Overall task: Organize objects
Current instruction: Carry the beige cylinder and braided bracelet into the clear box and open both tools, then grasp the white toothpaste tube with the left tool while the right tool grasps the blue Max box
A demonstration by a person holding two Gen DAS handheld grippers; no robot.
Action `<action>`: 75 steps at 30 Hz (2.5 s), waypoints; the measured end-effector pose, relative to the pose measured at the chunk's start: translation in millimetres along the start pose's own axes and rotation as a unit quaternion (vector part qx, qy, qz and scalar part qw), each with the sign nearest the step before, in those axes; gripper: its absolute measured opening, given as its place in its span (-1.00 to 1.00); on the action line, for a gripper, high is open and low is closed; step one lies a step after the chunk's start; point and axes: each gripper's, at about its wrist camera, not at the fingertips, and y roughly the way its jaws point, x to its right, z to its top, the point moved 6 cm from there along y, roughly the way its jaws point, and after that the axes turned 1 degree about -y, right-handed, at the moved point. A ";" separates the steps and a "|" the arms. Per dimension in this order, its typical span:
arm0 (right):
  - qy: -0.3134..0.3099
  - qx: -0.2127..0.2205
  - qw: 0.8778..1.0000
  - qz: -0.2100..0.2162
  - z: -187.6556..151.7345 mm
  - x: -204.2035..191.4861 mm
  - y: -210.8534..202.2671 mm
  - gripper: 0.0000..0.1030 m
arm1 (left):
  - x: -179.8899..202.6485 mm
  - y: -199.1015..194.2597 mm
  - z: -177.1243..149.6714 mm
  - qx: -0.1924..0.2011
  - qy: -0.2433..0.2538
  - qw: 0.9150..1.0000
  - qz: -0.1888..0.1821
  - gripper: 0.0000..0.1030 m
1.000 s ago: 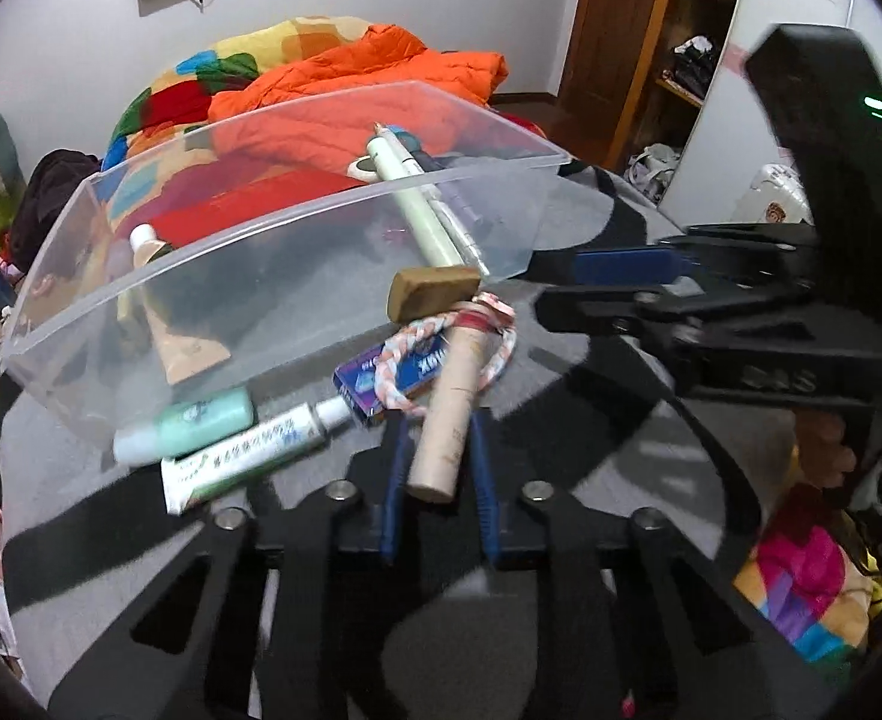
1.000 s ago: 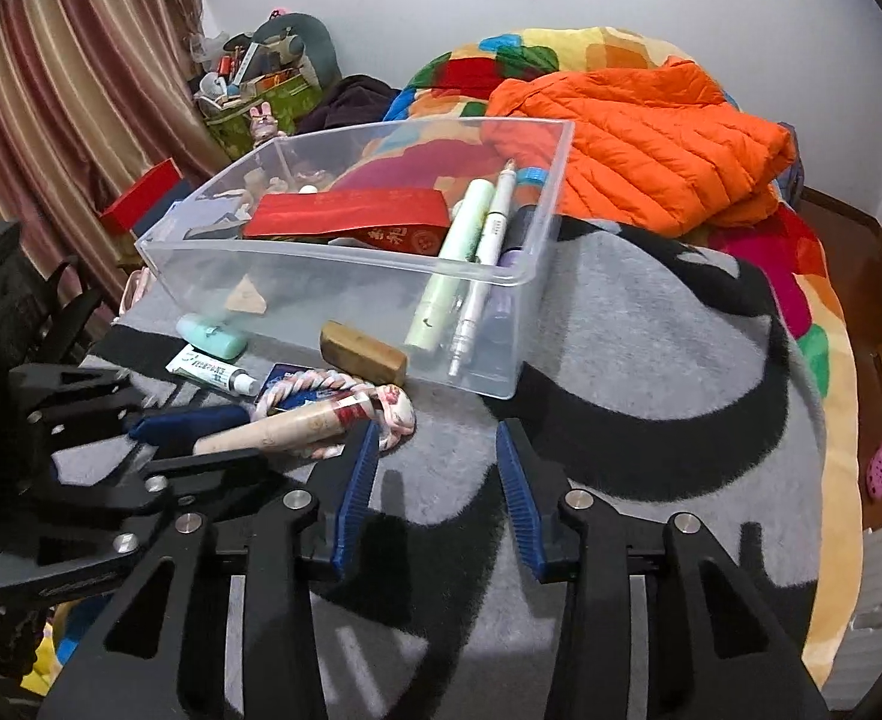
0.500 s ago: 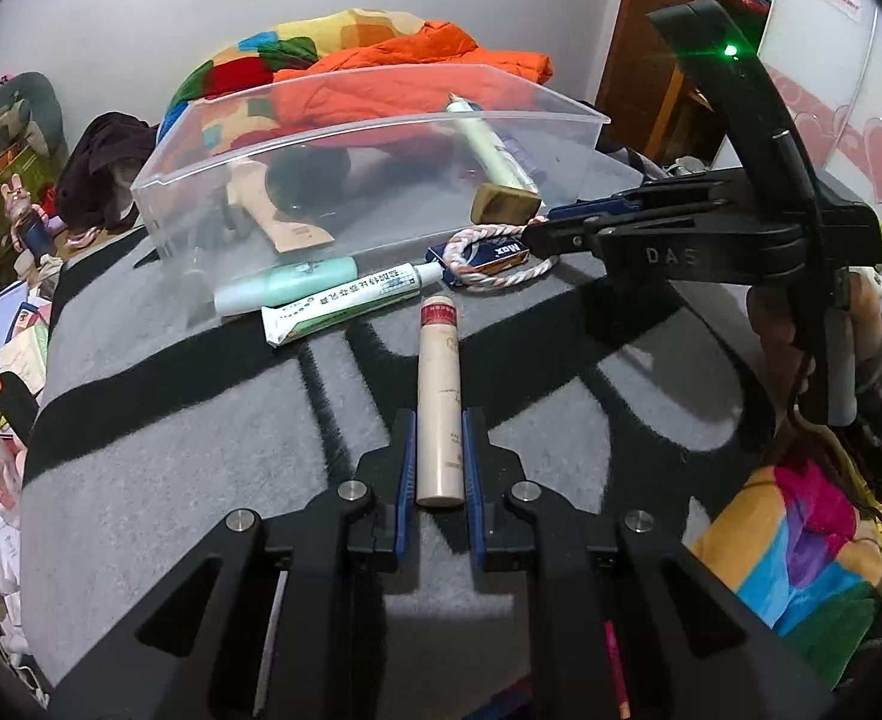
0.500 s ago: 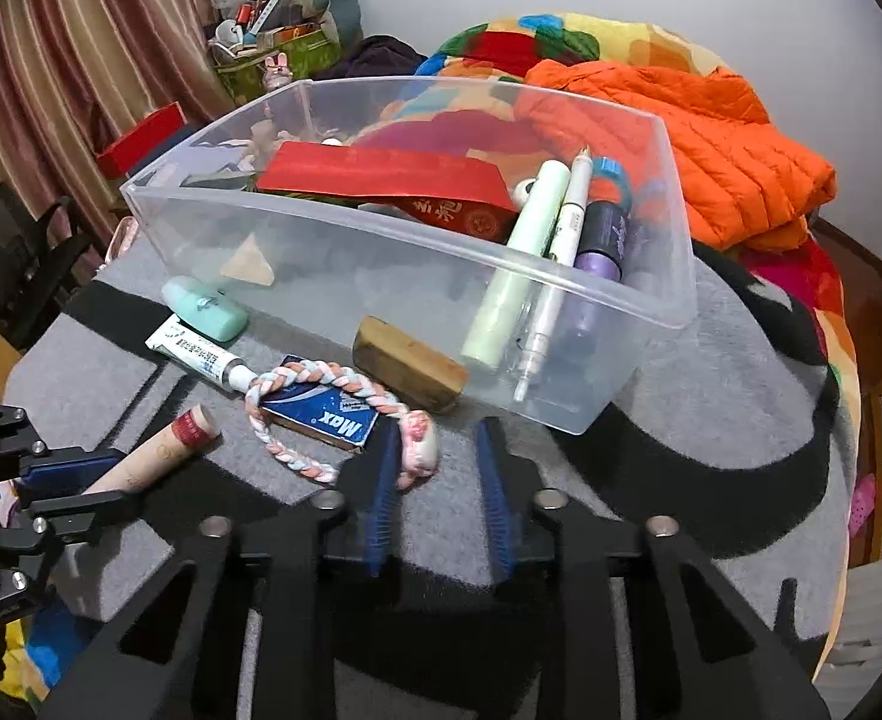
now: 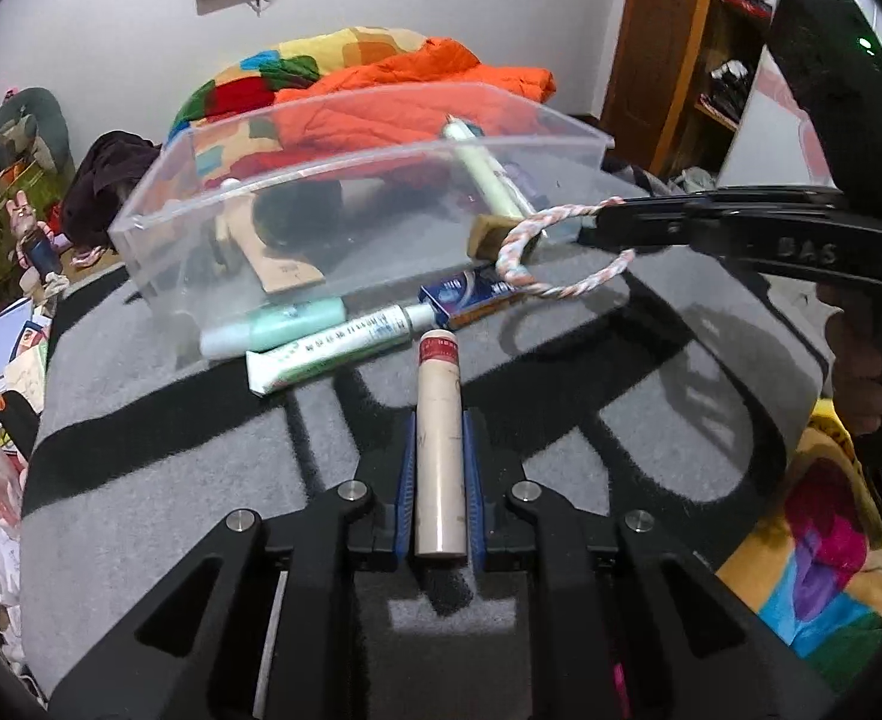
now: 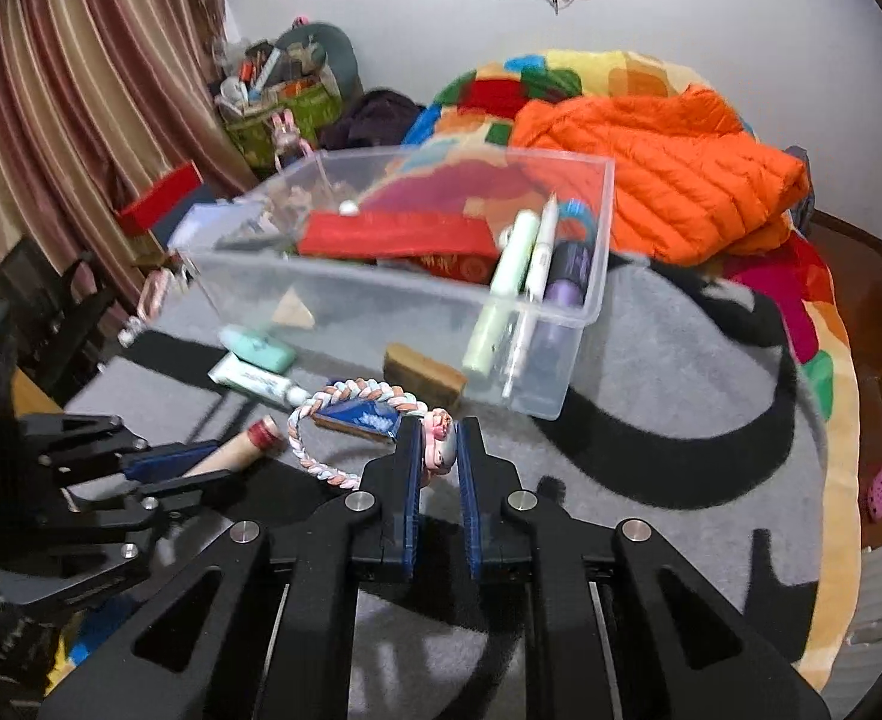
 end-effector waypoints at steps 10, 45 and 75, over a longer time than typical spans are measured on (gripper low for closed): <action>0.013 0.064 0.997 -0.028 42.4 12.3 -24.6 -0.79 | -29.7 -38.0 49.7 0.066 -0.035 0.997 0.017 -0.72; -0.030 0.023 0.999 -0.006 57.7 -9.7 14.2 -0.39 | -67.1 -20.4 91.1 0.059 -0.059 0.996 0.026 -0.18; -0.040 -0.076 0.996 0.029 -11.1 -28.6 54.9 0.15 | -20.9 26.5 14.2 -0.073 0.060 0.995 -0.012 -0.60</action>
